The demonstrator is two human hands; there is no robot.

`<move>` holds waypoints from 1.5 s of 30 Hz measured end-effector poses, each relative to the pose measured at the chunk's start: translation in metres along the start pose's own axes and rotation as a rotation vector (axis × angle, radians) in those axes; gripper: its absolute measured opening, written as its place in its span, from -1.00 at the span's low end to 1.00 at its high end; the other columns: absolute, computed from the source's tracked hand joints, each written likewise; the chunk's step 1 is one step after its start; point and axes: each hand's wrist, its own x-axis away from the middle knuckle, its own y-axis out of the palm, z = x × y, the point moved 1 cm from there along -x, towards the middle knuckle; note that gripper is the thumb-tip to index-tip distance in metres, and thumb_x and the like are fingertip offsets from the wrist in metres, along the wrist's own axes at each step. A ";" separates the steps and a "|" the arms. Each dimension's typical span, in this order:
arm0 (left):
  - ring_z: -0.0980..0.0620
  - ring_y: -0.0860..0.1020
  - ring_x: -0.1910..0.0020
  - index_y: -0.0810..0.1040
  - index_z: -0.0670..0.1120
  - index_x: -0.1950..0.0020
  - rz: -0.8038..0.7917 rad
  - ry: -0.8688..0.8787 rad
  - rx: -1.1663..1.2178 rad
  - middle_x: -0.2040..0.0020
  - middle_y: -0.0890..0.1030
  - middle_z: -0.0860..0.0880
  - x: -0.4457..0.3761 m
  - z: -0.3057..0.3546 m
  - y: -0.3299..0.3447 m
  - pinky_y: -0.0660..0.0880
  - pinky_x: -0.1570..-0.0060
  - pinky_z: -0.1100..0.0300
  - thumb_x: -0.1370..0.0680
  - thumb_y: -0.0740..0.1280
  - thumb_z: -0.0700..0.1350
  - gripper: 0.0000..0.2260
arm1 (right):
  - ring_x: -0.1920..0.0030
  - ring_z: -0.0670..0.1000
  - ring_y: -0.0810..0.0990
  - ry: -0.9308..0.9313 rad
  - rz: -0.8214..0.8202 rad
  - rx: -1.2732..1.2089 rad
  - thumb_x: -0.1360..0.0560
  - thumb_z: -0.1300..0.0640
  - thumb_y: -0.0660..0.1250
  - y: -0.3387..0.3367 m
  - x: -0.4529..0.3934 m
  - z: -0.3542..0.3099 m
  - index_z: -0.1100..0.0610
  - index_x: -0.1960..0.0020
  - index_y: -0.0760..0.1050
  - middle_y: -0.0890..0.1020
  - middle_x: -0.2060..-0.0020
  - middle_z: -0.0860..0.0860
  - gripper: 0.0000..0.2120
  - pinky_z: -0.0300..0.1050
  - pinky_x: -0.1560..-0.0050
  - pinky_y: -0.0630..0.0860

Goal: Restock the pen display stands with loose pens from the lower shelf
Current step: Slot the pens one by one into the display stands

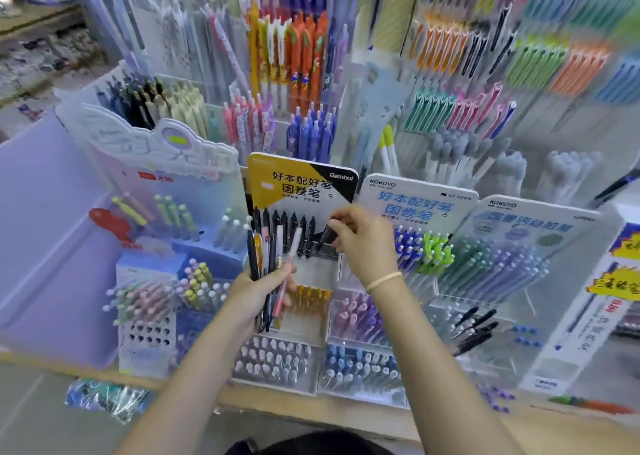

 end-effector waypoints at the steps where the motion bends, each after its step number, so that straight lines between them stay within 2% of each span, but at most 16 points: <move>1: 0.02 0.56 0.45 0.65 -0.21 -0.09 -0.036 -0.011 -0.008 0.26 0.66 -0.10 -0.002 0.003 -0.005 0.49 0.53 0.21 -0.41 0.47 0.02 -0.62 | 0.30 0.07 0.67 0.026 0.001 0.016 -0.54 0.27 0.38 0.005 0.001 -0.003 0.21 -0.01 0.62 0.69 0.22 0.10 -0.93 0.04 0.14 0.65; 6: 0.00 0.56 0.44 0.66 -0.21 -0.10 -0.146 -0.051 -0.026 0.27 0.66 -0.10 -0.015 0.012 -0.030 0.47 0.53 0.20 -0.42 0.48 0.04 -0.61 | 0.47 -0.06 0.61 0.178 0.125 -0.019 -0.57 0.28 0.34 0.034 0.004 -0.009 0.15 0.00 0.58 0.66 0.25 0.10 -0.92 -0.19 0.40 0.60; 11: -0.01 0.55 0.42 0.66 -0.21 -0.11 -0.228 -0.081 -0.045 0.29 0.66 -0.09 -0.021 0.018 -0.046 0.49 0.48 0.20 -0.46 0.48 0.02 -0.64 | 0.44 -0.06 0.63 0.261 0.273 -0.017 -0.59 0.25 0.33 0.052 0.009 -0.006 0.08 0.01 0.55 0.63 0.28 -0.07 -0.90 -0.03 0.29 0.66; 14: 0.00 0.55 0.42 0.65 -0.21 -0.14 -0.287 -0.100 -0.011 0.28 0.66 -0.10 -0.021 0.023 -0.049 0.50 0.48 0.20 -0.44 0.48 0.01 -0.62 | 0.45 -0.06 0.63 0.289 0.319 -0.053 -0.59 0.26 0.32 0.055 0.011 -0.014 0.08 0.02 0.54 0.65 0.24 -0.04 -0.90 -0.07 0.31 0.65; 16: 0.02 0.56 0.40 0.65 -0.21 -0.09 -0.321 -0.102 -0.036 0.26 0.66 -0.10 -0.019 0.027 -0.051 0.51 0.44 0.18 -0.39 0.48 0.08 -0.58 | 0.45 -0.06 0.63 0.306 0.347 -0.045 -0.59 0.24 0.34 0.056 0.014 -0.016 0.07 0.01 0.54 0.65 0.17 0.00 -0.91 -0.14 0.34 0.63; 18: 0.01 0.55 0.41 0.65 -0.23 -0.02 -0.339 -0.096 -0.047 0.27 0.65 -0.10 -0.019 0.028 -0.054 0.50 0.40 0.14 -0.34 0.49 0.11 -0.55 | 0.38 -0.01 0.65 0.286 0.420 0.004 -0.57 0.18 0.37 0.054 0.020 -0.017 0.07 -0.01 0.57 0.66 0.14 -0.02 -0.96 -0.09 0.28 0.64; 20: 0.01 0.52 0.45 0.63 -0.21 0.07 -0.357 -0.082 -0.072 0.36 0.62 -0.07 -0.019 0.027 -0.058 0.47 0.39 0.14 -0.37 0.50 0.09 -0.63 | 0.35 -0.02 0.60 0.228 0.468 0.021 -0.57 0.11 0.37 0.052 0.031 -0.024 0.08 0.01 0.61 0.67 0.21 -0.03 -0.94 -0.05 0.24 0.60; 22: 0.01 0.49 0.47 0.61 -0.17 0.17 -0.384 -0.071 -0.087 0.41 0.59 -0.05 -0.018 0.027 -0.061 0.42 0.39 0.14 -0.40 0.50 0.05 -0.72 | 0.44 -0.10 0.48 0.227 0.291 -0.062 -0.59 0.04 0.34 0.054 0.041 -0.040 0.09 0.06 0.62 0.64 0.32 -0.01 -0.85 -0.15 0.34 0.49; 25: 0.02 0.47 0.50 0.58 -0.15 0.23 -0.432 -0.053 -0.091 0.42 0.56 -0.05 -0.016 0.027 -0.059 0.38 0.48 0.19 -0.44 0.49 -0.02 -0.78 | 0.51 -0.09 0.39 0.298 -0.009 -0.222 -0.59 0.03 0.34 0.061 0.053 -0.057 0.13 0.09 0.59 0.55 0.43 0.01 -0.81 -0.25 0.46 0.37; 28: 0.03 0.45 0.52 0.56 -0.21 0.24 -0.448 -0.051 -0.101 0.49 0.49 -0.05 -0.014 0.028 -0.059 0.41 0.53 0.23 -0.47 0.47 -0.03 -0.74 | 0.52 -0.07 0.36 0.376 0.070 -0.353 -0.61 0.09 0.32 0.058 0.060 -0.054 0.17 0.18 0.51 0.53 0.43 -0.01 -0.78 -0.23 0.48 0.31; 32: 0.00 0.46 0.49 0.67 -0.12 0.24 -0.370 -0.039 -0.022 0.40 0.56 -0.09 -0.015 0.022 -0.072 0.44 0.51 0.22 -0.40 0.49 -0.01 -0.83 | 0.49 0.00 0.44 0.469 0.231 -0.603 -0.63 0.20 0.24 0.047 0.067 -0.045 0.23 0.06 0.48 0.59 0.31 0.09 -0.86 -0.20 0.52 0.33; 34: 0.04 0.47 0.48 0.73 -0.10 0.08 -0.291 -0.015 0.076 0.29 0.63 -0.07 -0.016 0.020 -0.077 0.47 0.48 0.21 -0.46 0.47 -0.07 -0.87 | 0.47 0.02 0.46 0.479 0.234 -0.623 -0.61 0.24 0.25 0.048 0.069 -0.040 0.22 0.03 0.50 0.59 0.30 0.11 -0.91 -0.19 0.51 0.34; 37: 0.09 0.48 0.49 0.68 -0.18 -0.11 -0.195 -0.023 0.156 0.15 0.71 -0.06 -0.014 0.020 -0.079 0.51 0.46 0.21 -0.44 0.47 -0.04 -0.69 | 0.48 0.01 0.41 0.496 0.220 -0.658 -0.59 0.29 0.26 0.056 0.075 -0.038 0.20 0.02 0.55 0.54 0.35 0.08 -0.91 -0.20 0.49 0.34; 39: 0.09 0.48 0.49 0.66 -0.21 -0.13 -0.156 -0.014 0.160 0.12 0.72 -0.06 -0.012 0.021 -0.081 0.53 0.44 0.20 -0.41 0.48 -0.02 -0.63 | 0.47 -0.01 0.42 0.493 0.198 -0.683 -0.58 0.31 0.26 0.059 0.077 -0.038 0.21 0.01 0.56 0.53 0.36 0.07 -0.89 -0.19 0.46 0.35; 42: 0.10 0.47 0.50 0.67 -0.20 -0.09 -0.114 0.003 0.158 0.15 0.72 -0.04 -0.007 0.023 -0.086 0.53 0.44 0.22 -0.51 0.46 -0.10 -0.78 | 0.40 0.02 0.51 0.497 0.105 -0.649 -0.58 0.30 0.27 0.058 0.081 -0.037 0.21 0.03 0.56 0.57 0.34 0.08 -0.91 -0.17 0.40 0.46; 45: 0.08 0.49 0.50 0.67 -0.17 -0.05 -0.111 0.021 0.148 0.29 0.65 -0.07 -0.004 0.023 -0.093 0.53 0.43 0.21 -0.54 0.45 -0.14 -0.86 | 0.25 0.02 0.60 0.470 -0.149 -0.399 -0.55 0.26 0.34 0.057 0.087 -0.035 0.20 0.09 0.56 0.64 0.28 0.05 -0.95 -0.14 0.20 0.58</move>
